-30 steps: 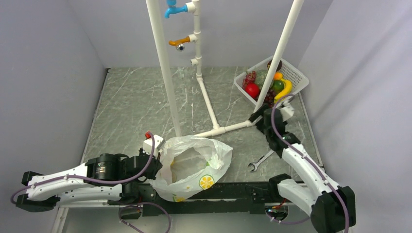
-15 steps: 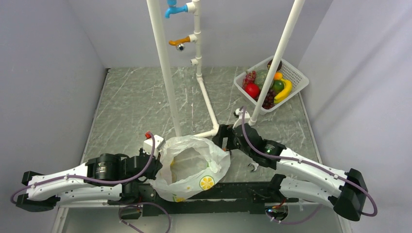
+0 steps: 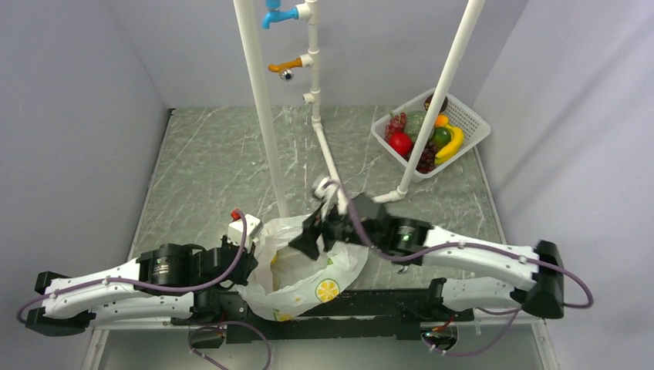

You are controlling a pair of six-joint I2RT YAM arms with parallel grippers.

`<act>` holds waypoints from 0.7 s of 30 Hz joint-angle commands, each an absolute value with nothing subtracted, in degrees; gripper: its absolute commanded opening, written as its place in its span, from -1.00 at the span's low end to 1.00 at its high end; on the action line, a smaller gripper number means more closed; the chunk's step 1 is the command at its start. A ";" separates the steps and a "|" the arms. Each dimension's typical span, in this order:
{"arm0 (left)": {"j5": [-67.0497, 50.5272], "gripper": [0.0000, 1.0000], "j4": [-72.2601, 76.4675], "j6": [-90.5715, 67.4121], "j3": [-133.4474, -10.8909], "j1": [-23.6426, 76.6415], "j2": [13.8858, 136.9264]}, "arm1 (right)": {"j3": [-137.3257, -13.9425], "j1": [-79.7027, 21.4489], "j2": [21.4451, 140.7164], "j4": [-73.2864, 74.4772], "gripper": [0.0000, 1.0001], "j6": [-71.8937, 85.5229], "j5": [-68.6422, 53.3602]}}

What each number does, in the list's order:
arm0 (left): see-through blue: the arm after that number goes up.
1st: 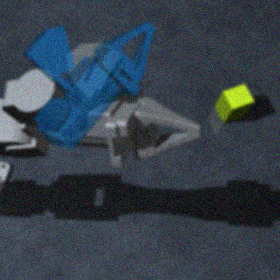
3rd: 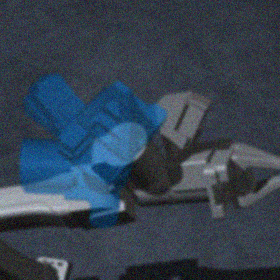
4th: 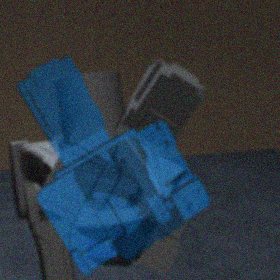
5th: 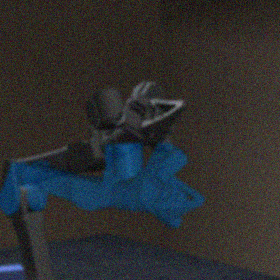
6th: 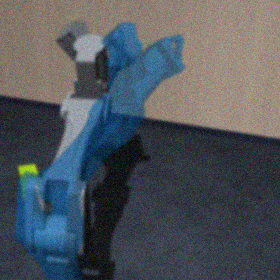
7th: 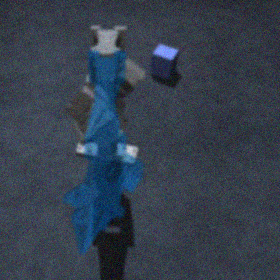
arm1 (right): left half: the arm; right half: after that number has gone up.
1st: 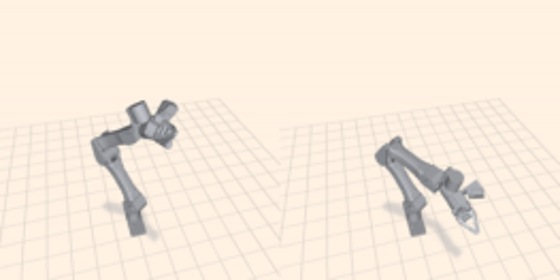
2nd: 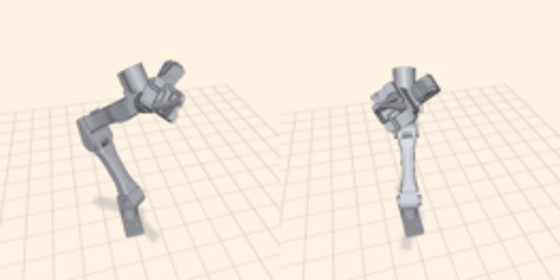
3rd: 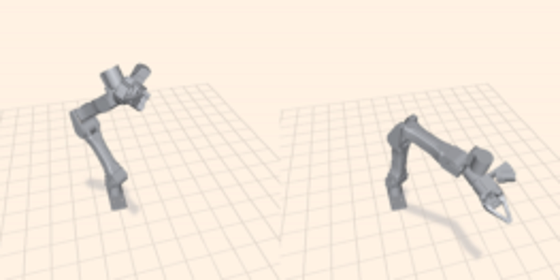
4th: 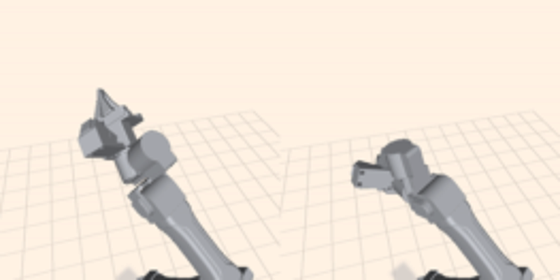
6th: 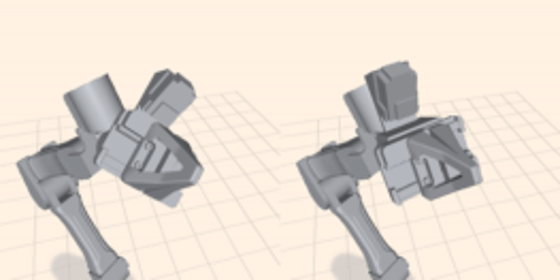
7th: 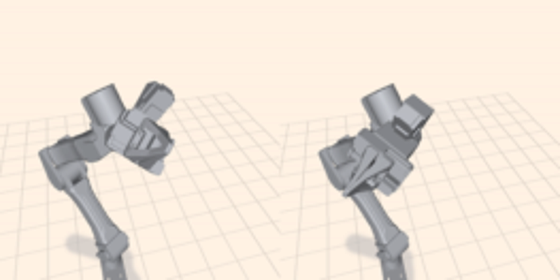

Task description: Take the fake fruits out of the plastic bag

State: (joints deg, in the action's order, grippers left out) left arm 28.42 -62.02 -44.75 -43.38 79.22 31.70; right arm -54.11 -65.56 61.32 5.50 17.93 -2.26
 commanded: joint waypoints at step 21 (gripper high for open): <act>29.67 -1.00 -61.97 -45.49 -45.09 79.80 32.29 | -40.43 -80.15 95.42 -38.14 0.34 8.95 21.67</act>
State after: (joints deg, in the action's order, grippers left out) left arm 28.64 -62.08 -44.88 -43.38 79.35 33.06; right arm -38.46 -80.07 93.49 -24.67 10.52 19.84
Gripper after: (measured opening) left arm 0.010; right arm 0.596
